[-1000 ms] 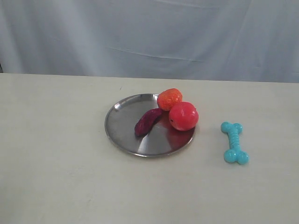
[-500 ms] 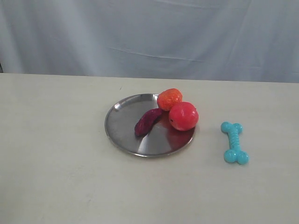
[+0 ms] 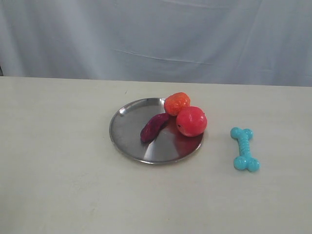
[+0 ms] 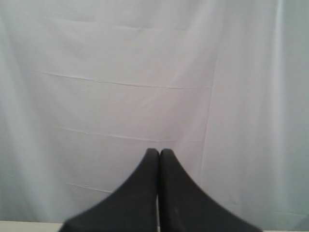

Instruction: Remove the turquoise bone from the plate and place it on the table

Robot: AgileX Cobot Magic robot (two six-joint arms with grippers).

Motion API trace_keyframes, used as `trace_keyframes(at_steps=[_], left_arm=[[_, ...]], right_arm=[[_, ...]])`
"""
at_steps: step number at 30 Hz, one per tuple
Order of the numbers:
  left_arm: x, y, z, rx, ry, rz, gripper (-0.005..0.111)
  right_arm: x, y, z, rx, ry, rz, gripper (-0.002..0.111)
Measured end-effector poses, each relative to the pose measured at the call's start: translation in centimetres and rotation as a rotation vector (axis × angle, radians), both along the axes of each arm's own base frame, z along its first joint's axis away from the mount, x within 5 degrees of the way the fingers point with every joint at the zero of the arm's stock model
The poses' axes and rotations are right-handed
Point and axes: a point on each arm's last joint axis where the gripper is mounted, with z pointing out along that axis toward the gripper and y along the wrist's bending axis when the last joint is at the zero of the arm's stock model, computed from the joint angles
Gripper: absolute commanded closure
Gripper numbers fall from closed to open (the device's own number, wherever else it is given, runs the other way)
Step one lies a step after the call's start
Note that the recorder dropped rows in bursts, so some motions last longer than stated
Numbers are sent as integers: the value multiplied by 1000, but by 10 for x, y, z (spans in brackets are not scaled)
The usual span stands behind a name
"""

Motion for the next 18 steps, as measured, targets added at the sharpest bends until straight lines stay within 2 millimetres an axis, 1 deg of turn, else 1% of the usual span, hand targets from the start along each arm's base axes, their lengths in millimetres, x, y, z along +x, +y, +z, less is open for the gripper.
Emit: trace_keyframes(at_steps=[6,13,18], left_arm=[[0,0,0,0,0,0,107],[0,0,0,0,0,0,107],[0,0,0,0,0,0,107]], right_arm=[[0,0,0,-34,17,-7,109],[4,8,-6,-247,164,55,109],[4,11,-9,-231,185,86,109]])
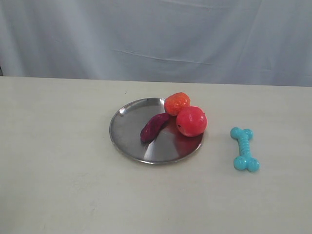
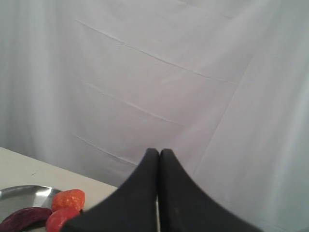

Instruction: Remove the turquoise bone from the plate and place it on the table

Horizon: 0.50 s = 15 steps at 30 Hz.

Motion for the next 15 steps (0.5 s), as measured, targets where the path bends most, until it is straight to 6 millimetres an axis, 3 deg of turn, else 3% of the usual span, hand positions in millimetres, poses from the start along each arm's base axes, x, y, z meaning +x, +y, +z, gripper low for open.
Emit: trace_keyframes(at_steps=[6,15], left_arm=[[0,0,0,0,0,0,107],[0,0,0,0,0,0,107]], right_arm=[[-9,2,-9,35,-28,15,109],[-12,3,-56,195,-100,-44,109]])
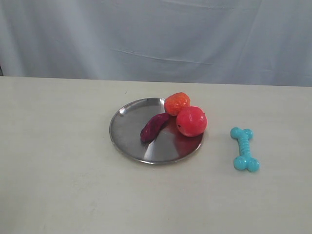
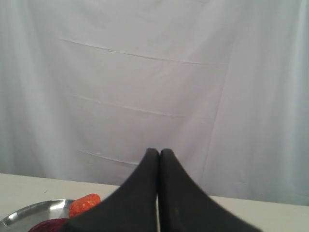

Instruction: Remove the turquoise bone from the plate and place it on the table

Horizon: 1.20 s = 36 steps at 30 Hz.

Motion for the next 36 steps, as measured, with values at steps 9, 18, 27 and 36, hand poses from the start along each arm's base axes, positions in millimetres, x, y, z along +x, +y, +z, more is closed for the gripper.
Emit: trace_keyframes(at_steps=[9,18,27,36], left_arm=[[0,0,0,0,0,0,107],[0,0,0,0,0,0,107],[0,0,0,0,0,0,107],[0,0,0,0,0,0,107]], right_arm=[[4,2,-27,-21,48,-9,109],[17,0,-59,32,115,-4,109],[31,-2,-105,131,155,24,109],[33,-3,-114,144,173,25,109]])
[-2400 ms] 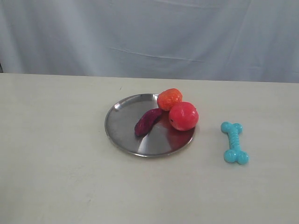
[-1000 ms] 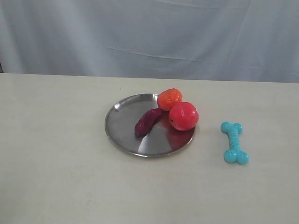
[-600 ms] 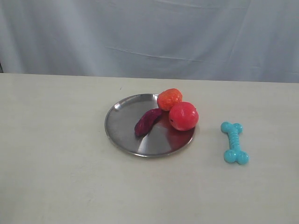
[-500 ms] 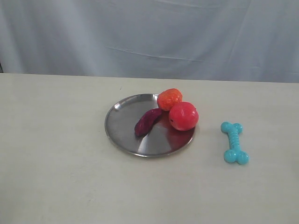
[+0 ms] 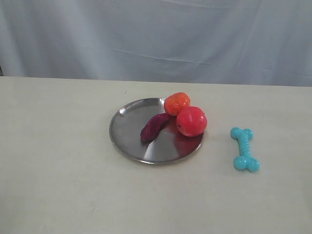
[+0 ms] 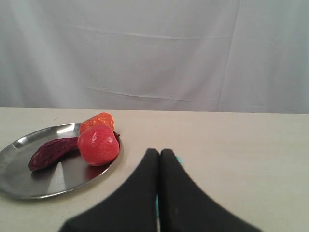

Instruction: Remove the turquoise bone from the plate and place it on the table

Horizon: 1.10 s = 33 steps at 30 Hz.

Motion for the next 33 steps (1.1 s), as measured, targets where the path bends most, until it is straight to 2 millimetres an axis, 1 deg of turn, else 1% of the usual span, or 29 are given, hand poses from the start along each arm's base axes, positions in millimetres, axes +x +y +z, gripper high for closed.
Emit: trace_keyframes(at_steps=[10,20,27,33], left_arm=[[0,0,0,0,0,0,107],[0,0,0,0,0,0,107],[0,0,0,0,0,0,107],[0,0,0,0,0,0,107]], right_arm=[[0,0,-2,16,13,-2,109],[0,0,-4,-49,50,4,109],[-1,0,-9,-46,108,3,109],[-1,0,-11,-40,125,3,109]])
